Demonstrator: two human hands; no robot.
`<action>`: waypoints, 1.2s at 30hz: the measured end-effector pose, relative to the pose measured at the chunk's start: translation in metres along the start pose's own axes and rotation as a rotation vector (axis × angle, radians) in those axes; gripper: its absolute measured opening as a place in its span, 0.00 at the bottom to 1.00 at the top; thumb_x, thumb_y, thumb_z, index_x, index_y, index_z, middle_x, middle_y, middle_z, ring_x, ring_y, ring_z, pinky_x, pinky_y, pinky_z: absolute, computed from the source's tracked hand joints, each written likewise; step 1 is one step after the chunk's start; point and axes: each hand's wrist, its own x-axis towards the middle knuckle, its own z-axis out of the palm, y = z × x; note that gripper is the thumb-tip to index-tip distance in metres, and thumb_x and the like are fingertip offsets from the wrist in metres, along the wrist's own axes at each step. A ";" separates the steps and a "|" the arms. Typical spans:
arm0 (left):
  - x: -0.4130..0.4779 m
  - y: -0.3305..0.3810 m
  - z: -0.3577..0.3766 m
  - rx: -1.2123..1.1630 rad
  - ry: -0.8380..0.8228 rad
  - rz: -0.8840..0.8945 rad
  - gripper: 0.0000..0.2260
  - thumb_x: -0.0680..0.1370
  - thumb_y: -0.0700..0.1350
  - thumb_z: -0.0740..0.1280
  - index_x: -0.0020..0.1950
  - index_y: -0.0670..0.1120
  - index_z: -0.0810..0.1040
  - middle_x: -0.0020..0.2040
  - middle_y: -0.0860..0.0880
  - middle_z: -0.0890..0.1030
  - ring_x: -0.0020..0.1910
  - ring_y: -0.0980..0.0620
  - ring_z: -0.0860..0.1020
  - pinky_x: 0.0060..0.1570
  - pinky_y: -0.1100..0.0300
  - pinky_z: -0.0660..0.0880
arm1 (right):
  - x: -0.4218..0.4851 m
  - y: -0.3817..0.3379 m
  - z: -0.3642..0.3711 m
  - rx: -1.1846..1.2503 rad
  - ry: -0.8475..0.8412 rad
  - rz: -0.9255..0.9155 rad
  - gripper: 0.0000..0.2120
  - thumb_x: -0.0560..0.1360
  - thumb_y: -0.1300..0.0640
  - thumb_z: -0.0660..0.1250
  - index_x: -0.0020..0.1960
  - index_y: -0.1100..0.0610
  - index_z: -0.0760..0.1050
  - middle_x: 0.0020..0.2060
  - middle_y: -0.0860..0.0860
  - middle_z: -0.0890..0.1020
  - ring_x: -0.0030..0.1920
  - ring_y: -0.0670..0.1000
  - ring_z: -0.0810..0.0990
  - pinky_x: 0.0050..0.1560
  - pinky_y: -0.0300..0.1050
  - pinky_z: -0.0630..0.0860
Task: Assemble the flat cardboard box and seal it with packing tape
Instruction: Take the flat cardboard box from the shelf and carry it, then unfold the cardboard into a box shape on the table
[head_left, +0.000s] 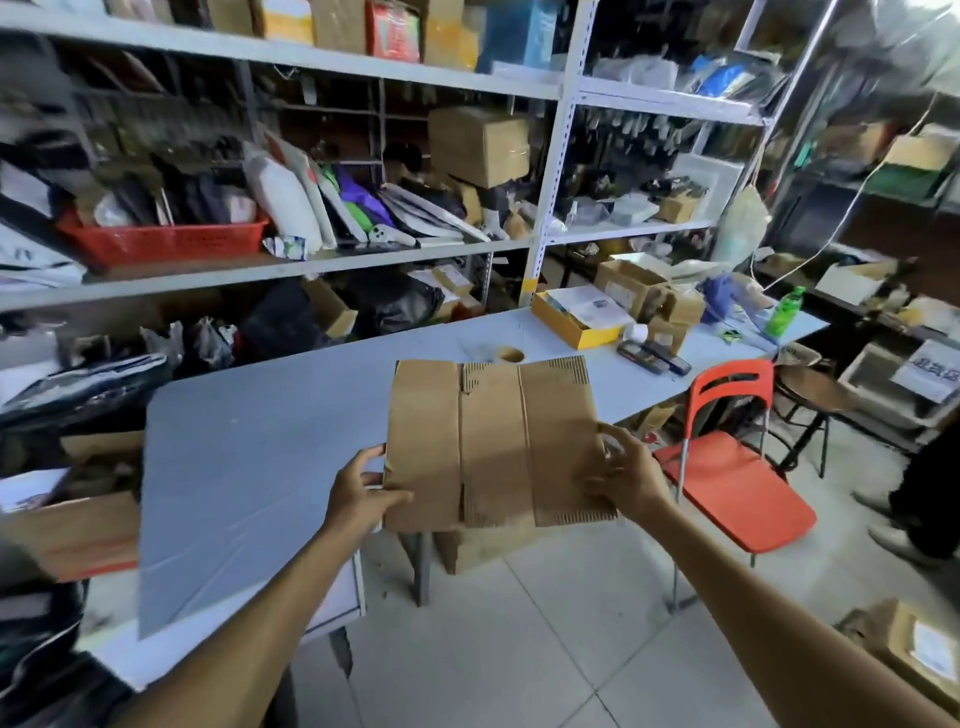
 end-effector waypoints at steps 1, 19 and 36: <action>0.015 0.001 0.007 -0.003 0.016 -0.003 0.32 0.65 0.36 0.78 0.67 0.48 0.71 0.56 0.43 0.78 0.53 0.44 0.76 0.53 0.46 0.78 | 0.023 0.000 0.001 -0.015 -0.019 -0.012 0.37 0.64 0.71 0.74 0.69 0.55 0.69 0.37 0.52 0.79 0.37 0.52 0.79 0.34 0.42 0.78; 0.217 0.027 0.080 -0.039 0.337 -0.201 0.38 0.54 0.45 0.78 0.63 0.52 0.73 0.49 0.43 0.80 0.50 0.43 0.79 0.47 0.45 0.80 | 0.363 -0.025 0.054 0.021 -0.394 -0.120 0.23 0.64 0.73 0.75 0.54 0.61 0.70 0.38 0.52 0.75 0.37 0.53 0.76 0.37 0.48 0.77; 0.359 -0.014 0.084 -0.084 0.389 -0.391 0.36 0.57 0.38 0.77 0.63 0.51 0.71 0.53 0.40 0.79 0.50 0.42 0.79 0.48 0.47 0.79 | 0.513 -0.025 0.161 0.095 -0.529 0.136 0.17 0.72 0.81 0.56 0.51 0.61 0.64 0.38 0.60 0.72 0.16 0.44 0.72 0.18 0.36 0.69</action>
